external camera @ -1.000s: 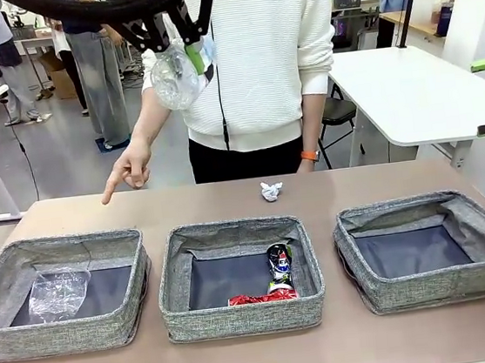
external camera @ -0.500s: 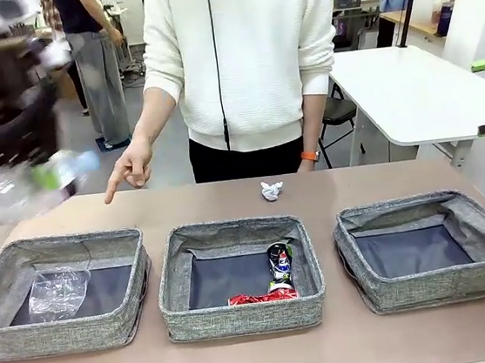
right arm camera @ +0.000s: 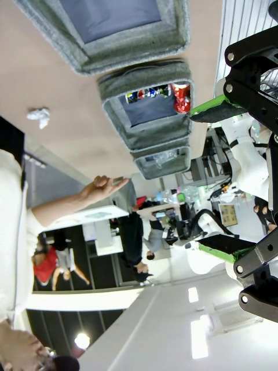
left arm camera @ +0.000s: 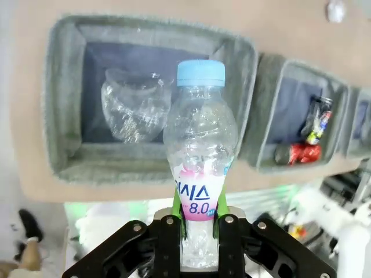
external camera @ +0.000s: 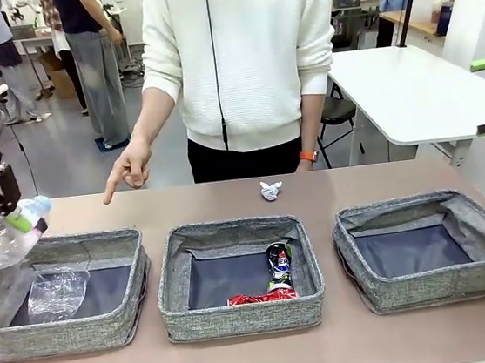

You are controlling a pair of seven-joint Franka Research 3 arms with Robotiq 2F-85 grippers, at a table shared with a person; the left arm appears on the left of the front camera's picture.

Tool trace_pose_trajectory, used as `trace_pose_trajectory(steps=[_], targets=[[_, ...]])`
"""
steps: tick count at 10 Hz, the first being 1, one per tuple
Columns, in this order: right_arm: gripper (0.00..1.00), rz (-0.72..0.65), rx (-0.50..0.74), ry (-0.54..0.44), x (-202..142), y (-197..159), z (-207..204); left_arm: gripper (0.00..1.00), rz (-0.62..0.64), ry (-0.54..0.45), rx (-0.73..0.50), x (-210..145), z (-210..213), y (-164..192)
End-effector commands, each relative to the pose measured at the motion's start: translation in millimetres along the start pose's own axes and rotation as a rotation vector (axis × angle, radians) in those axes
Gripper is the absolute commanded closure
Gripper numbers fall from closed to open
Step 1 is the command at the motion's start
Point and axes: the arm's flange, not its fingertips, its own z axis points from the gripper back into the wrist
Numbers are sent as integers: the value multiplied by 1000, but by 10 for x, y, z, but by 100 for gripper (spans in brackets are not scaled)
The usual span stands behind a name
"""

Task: Sort the waste into the appropriate baskets.
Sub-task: Place the picked waste into the Fabric basket indicated by the person.

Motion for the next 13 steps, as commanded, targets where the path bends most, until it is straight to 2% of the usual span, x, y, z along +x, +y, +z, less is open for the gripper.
trace_pose_trajectory(steps=[1, 4, 5, 6, 7, 11, 13], targets=[[0, 16, 5, 1, -5, -9, 0, 78, 31, -54, -1, 42, -177, -144], [0, 16, 5, 1, -5, -9, 0, 78, 53, -71, -5, 56, -196, -141], [0, 16, 5, 1, -5, -9, 0, 23, 47, -71, 0, 62, -215, -140], [0, 16, 5, 1, -5, -9, 0, 21, 48, -71, 7, 64, -221, -139], [0, 16, 5, 1, -5, -9, 0, 0, 44, -72, 7, 62, -216, -128], [0, 16, 5, 1, -5, -9, 0, 0, 34, -77, -24, 58, -199, -134], [0, 16, 5, 1, -5, -9, 0, 0, -7, -51, -166, 51, -162, -163]])
